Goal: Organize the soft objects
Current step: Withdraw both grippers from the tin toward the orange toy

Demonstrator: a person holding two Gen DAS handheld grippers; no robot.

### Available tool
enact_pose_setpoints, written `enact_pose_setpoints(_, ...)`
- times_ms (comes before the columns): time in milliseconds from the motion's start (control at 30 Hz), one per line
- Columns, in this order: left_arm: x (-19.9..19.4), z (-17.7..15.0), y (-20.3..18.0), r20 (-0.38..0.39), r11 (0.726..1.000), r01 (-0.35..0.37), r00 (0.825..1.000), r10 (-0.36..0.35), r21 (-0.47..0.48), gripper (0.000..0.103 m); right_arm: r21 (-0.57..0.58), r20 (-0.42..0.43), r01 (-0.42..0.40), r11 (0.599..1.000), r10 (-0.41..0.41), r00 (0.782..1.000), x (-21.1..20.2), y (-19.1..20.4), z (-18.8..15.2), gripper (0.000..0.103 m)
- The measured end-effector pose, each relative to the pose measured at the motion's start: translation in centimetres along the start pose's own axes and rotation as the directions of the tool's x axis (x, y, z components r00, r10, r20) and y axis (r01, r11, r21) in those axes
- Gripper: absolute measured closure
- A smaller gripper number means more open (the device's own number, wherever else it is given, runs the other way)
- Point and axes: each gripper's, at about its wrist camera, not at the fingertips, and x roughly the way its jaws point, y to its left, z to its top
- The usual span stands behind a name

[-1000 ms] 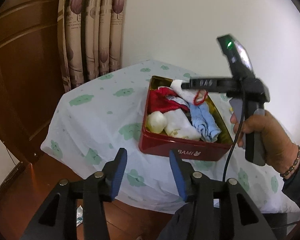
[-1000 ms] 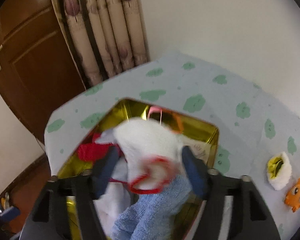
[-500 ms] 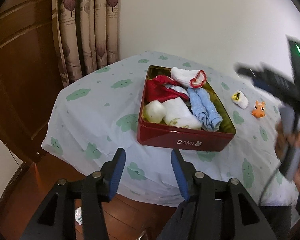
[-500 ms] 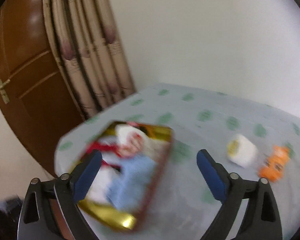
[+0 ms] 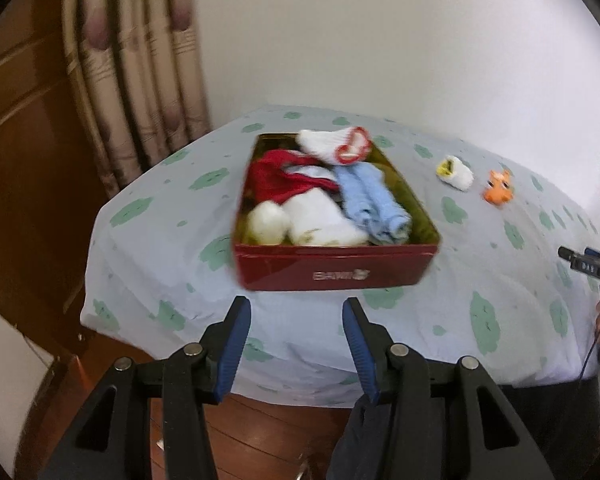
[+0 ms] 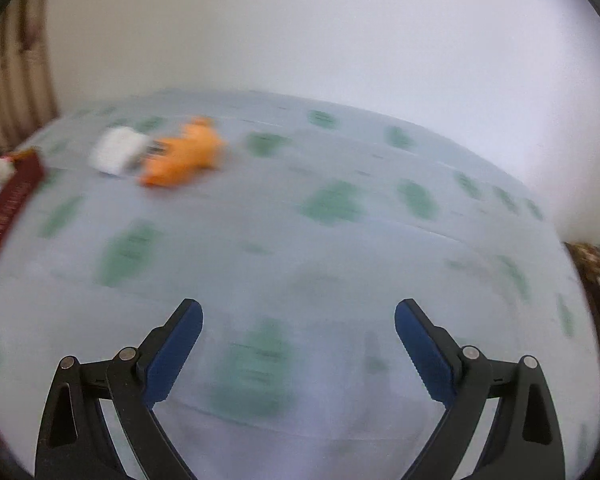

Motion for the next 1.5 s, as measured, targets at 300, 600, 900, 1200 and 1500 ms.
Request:
enact_pose_setpoints(300,0.2,1.3,-5.0,-0.037,0.990,0.126,0.992,-0.123,0.066,0.054,0.121,-0.024,-0.057,0.991,0.061,0.998,1.0,-3.9,-1.2,0.005)
enact_pose_setpoints(600,0.6,3.1,-9.1,-0.044,0.981,0.159,0.987,-0.155,0.109,0.054,0.140,-0.009,-0.091,0.986,0.093,0.996,0.7,-4.3,-1.7,0.003)
enact_pose_setpoints(900,0.6,3.9,-11.9,-0.042,0.974,0.163,0.987,-0.158,0.160,0.054,0.155,-0.002,-0.113,0.982,0.114,0.993,0.9,-4.6,-1.8,0.002)
enact_pose_setpoints(1200,1.1,4.9,-14.6,-0.040,0.963,0.158,0.987,-0.153,0.218,0.054,0.155,-0.015,-0.127,0.980,0.131,0.991,1.1,-4.5,-1.6,0.002)
enact_pose_setpoints(1500,3.1,6.7,-17.4,-0.043,0.956,0.158,0.987,-0.152,0.245,0.053,0.156,-0.022,-0.136,0.978,0.141,0.990,1.3,-4.5,-1.7,0.001)
